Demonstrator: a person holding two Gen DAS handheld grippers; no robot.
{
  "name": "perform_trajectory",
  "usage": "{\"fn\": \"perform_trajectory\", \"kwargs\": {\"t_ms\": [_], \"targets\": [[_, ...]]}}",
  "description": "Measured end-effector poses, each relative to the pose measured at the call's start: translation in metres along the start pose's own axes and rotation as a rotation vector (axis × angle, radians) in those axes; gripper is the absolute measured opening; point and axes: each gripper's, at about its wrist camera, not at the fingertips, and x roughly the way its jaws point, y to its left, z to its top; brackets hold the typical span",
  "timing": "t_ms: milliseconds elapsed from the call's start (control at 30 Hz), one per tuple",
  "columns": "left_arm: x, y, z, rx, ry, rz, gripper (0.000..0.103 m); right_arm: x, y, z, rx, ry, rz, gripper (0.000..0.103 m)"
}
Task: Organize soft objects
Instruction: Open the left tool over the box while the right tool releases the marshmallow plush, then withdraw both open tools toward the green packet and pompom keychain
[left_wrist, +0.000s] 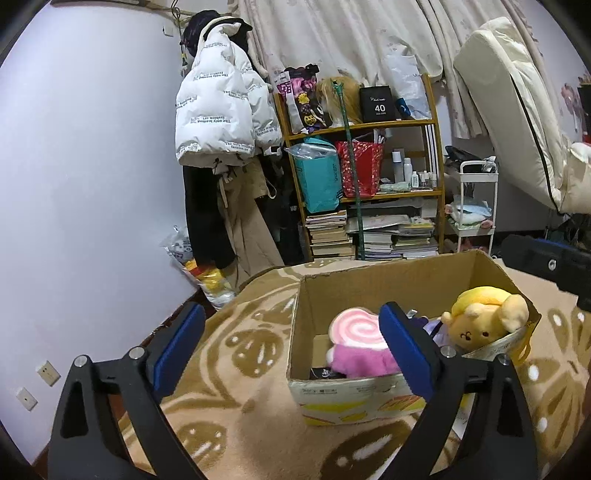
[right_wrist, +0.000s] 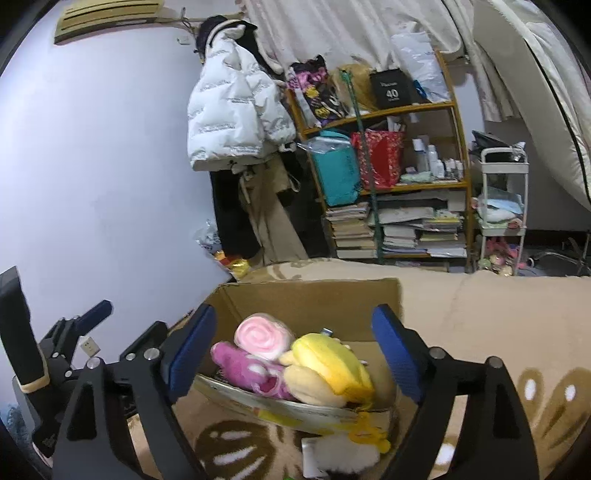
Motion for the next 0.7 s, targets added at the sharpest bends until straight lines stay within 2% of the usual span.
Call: {"fn": "perform_trajectory", "kwargs": {"t_ms": [200,433,700], "targets": [[-0.012,-0.001,-0.003,0.008,0.008,-0.006,0.1,-0.015,-0.007,-0.001,0.016,0.015,-0.052,0.103],[-0.03,-0.007,-0.005,0.003,0.074,-0.045,0.101,-0.039,-0.006,-0.002,-0.004,0.023,-0.097,0.103],[-0.055,-0.012,-0.005,-0.016,0.108,-0.081,0.101,-0.07,0.005,-0.009,-0.055,0.044,-0.124,0.103]]}}
